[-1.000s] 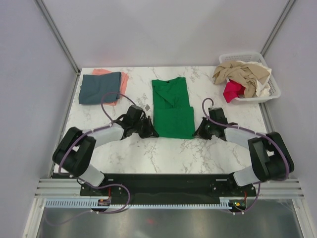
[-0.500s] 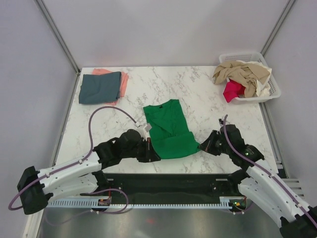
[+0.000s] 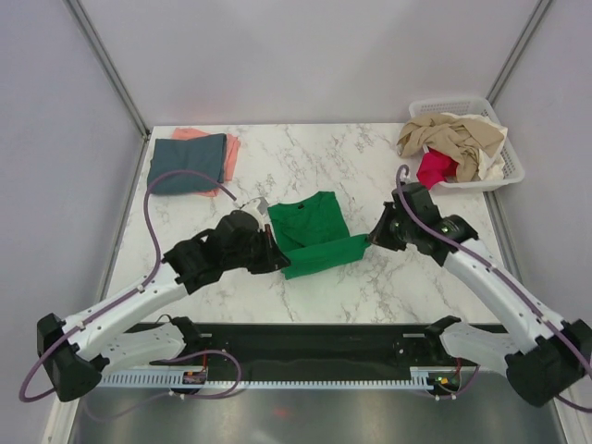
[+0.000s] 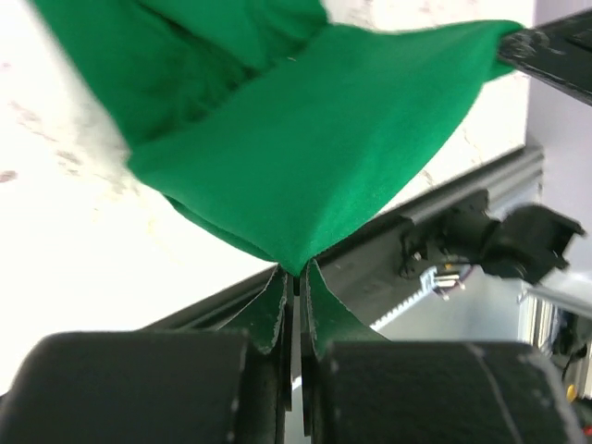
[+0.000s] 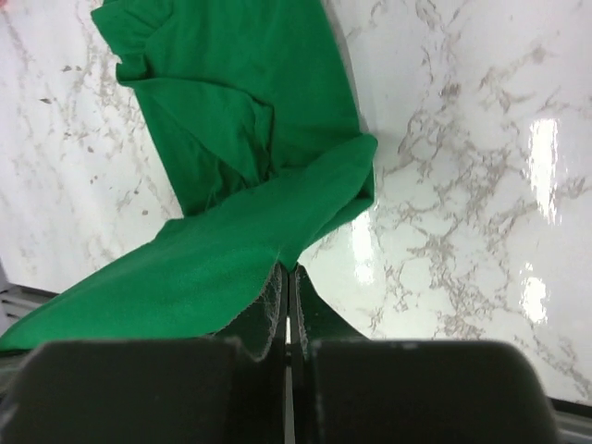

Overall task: Fold and stack the t-shirts
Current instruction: Fold the tshirt

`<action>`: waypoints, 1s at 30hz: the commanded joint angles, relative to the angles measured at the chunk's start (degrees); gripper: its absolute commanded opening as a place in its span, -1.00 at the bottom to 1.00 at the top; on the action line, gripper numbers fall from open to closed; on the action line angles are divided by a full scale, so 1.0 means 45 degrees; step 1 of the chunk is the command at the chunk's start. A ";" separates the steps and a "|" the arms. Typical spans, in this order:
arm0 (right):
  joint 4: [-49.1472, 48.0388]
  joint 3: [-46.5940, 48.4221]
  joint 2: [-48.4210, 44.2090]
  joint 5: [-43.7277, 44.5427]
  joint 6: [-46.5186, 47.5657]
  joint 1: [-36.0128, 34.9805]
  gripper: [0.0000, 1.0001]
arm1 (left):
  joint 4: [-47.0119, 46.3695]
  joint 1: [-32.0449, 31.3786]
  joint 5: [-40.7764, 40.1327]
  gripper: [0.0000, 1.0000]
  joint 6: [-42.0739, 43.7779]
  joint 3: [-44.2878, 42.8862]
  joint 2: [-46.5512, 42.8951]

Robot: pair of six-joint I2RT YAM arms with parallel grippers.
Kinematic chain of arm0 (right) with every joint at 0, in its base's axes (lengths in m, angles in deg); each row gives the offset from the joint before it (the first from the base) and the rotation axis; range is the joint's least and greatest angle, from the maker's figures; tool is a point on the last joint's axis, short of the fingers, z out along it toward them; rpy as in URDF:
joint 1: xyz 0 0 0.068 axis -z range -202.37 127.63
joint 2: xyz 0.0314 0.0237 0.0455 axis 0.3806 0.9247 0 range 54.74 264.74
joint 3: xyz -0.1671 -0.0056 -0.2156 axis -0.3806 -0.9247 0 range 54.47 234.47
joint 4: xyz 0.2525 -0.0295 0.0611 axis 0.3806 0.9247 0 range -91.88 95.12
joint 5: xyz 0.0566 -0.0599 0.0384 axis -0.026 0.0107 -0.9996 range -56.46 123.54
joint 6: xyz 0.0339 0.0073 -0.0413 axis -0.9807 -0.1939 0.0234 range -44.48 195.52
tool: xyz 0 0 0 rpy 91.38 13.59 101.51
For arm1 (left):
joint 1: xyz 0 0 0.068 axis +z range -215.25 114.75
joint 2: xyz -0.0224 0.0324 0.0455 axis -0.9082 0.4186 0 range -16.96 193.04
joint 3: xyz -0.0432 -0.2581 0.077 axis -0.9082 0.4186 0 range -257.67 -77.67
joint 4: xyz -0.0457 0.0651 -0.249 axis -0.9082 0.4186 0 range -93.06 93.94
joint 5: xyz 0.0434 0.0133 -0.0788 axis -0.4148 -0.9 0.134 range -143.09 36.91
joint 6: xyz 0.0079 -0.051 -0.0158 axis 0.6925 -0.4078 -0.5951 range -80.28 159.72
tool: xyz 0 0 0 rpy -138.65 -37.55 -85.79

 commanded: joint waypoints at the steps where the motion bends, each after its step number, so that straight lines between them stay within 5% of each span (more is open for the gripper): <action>1: -0.0227 0.1449 0.1539 0.1001 0.1036 0.0102 -1.00 | 0.0200 0.1371 0.0673 -0.96 0.1071 -0.0438 0.0564; 7: -0.0655 0.3324 0.3981 0.0553 0.1565 0.0512 -1.00 | -0.0524 0.4046 0.2608 -0.96 0.2087 -0.0710 0.1968; 25: -0.1164 1.0040 1.1988 -0.0815 0.2601 0.1684 -1.00 | -0.2127 0.7642 0.5364 -0.96 0.3709 -0.4124 0.9059; 27: -0.1125 1.0668 1.3040 -0.0971 0.2621 0.1781 -0.61 | -0.2204 0.7800 0.5483 -0.95 0.3806 -0.4556 0.9918; 28: -0.1125 1.1290 1.3395 -0.1049 0.2640 0.1821 -0.12 | -0.2205 0.7936 0.5444 -0.86 0.3884 -0.5061 1.0792; 30: -0.1145 1.1957 1.4368 -0.1109 0.2582 0.2015 0.27 | -0.2205 0.8170 0.5851 -0.52 0.3827 -0.5649 1.1656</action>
